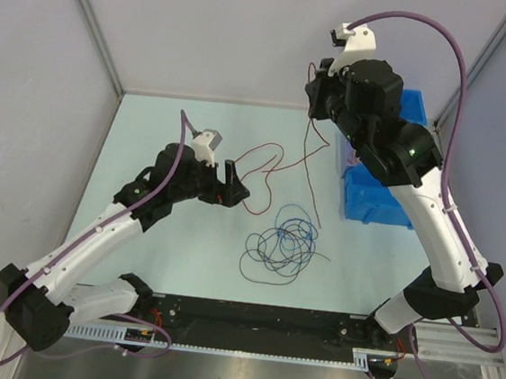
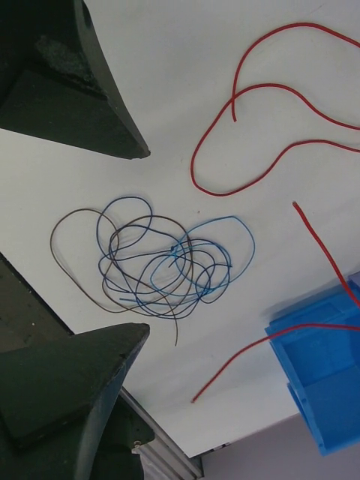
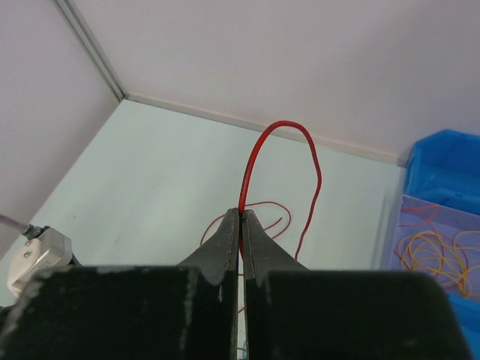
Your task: Untangle the cables
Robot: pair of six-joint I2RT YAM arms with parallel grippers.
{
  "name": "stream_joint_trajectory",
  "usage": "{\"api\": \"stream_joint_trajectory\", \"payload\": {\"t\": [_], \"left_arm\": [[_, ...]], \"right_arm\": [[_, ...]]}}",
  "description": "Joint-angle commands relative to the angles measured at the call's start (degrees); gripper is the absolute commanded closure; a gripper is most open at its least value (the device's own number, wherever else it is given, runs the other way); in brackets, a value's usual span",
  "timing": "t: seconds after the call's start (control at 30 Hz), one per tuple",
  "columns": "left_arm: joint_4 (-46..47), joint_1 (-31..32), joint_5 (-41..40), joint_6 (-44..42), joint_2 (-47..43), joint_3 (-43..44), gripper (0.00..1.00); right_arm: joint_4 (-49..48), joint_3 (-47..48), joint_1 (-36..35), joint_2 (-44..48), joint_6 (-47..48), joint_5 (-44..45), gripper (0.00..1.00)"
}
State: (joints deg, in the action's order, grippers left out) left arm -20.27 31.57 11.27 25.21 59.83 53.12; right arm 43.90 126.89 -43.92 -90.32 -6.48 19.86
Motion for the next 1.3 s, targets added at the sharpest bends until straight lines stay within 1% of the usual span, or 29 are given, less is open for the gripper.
{"api": "stream_joint_trajectory", "payload": {"t": [0.0,0.2,0.23,0.33,0.43,0.47,0.57,0.6,0.77,0.8,0.87,1.03,1.13,1.2,1.23,1.27], "left_arm": [[-5.64,-0.02,-0.45,-3.58,0.98,3.83,0.04],[-15.49,-0.11,-5.11,-6.49,-0.15,5.41,0.05],[-18.11,-0.02,-6.42,-6.93,-1.37,5.41,0.05],[-21.81,-0.02,-9.67,-7.63,-5.32,4.1,0.04],[-24.02,-0.11,-11.18,-7.9,-8.23,2.08,0.04],[-24.11,-0.02,-12.66,-7.98,-10.07,0.85,0.04],[-24.55,0.07,-13.2,-7.28,-12.89,-0.39,0.04],[-24.29,0.07,-12.59,-7.46,-13.51,-0.48,0.04],[-18.41,0.07,-11.71,-8.16,-18.6,-4.07,0.03],[-17.36,0.07,-11.71,-8.16,-20.7,-4.95,0.03],[-14.89,0.07,-11.79,-8.34,-22.21,-6.89,0.01],[-15.59,-0.2,-13.81,-8.43,-22.48,-6.72,0.02],[-15.41,-0.46,-14.17,-8.34,-23.09,-6.72,0.02],[-15.06,-0.81,-14.08,-8.34,-23.79,-6.89,0.02],[-14.97,-1.51,-14.08,-8.34,-24.32,-6.98,0.02],[-14.97,-1.95,-14.25,-8.34,-24.5,-7.07,0.02]], "right_arm": [[-2.5,-1.64,-0.2,2.87,1.56,2.9,1.0],[-4.78,-4.72,-0.2,4.1,2.87,5.62,1.0],[-5.31,-5.68,-0.03,4.36,3.23,6.15,1.0],[-7.51,-5.87,0.59,3.93,4.72,6.86,1.0],[-9.0,-5.51,2.17,3.23,5.95,6.86,1.0],[-10.49,-5.6,3.13,2.88,6.13,6.77,1.0],[-14.36,-6.13,4.98,1.91,6.39,6.16,1.0],[-15.24,-6.04,6.12,1.56,8.05,6.16,1.0],[-21.56,-5.17,9.73,-1.78,10.43,5.81,1.0],[-22.53,-5.07,11.04,-2.83,10.87,5.46,1.0],[-25.52,-4.64,12.1,-4.33,12.54,4.84,1.0],[-31.67,-1.22,16.92,-10.29,13.95,3.7,1.0],[-32.99,3.34,19.3,-14.68,13.42,3.0,1.0],[-34.66,4.77,20.1,-16.28,13.86,2.73,1.0],[-38.85,4.16,20.63,-17.51,14.12,2.64,1.0],[-40.98,4.07,21.5,-18.13,14.3,1.95,1.0]]}}
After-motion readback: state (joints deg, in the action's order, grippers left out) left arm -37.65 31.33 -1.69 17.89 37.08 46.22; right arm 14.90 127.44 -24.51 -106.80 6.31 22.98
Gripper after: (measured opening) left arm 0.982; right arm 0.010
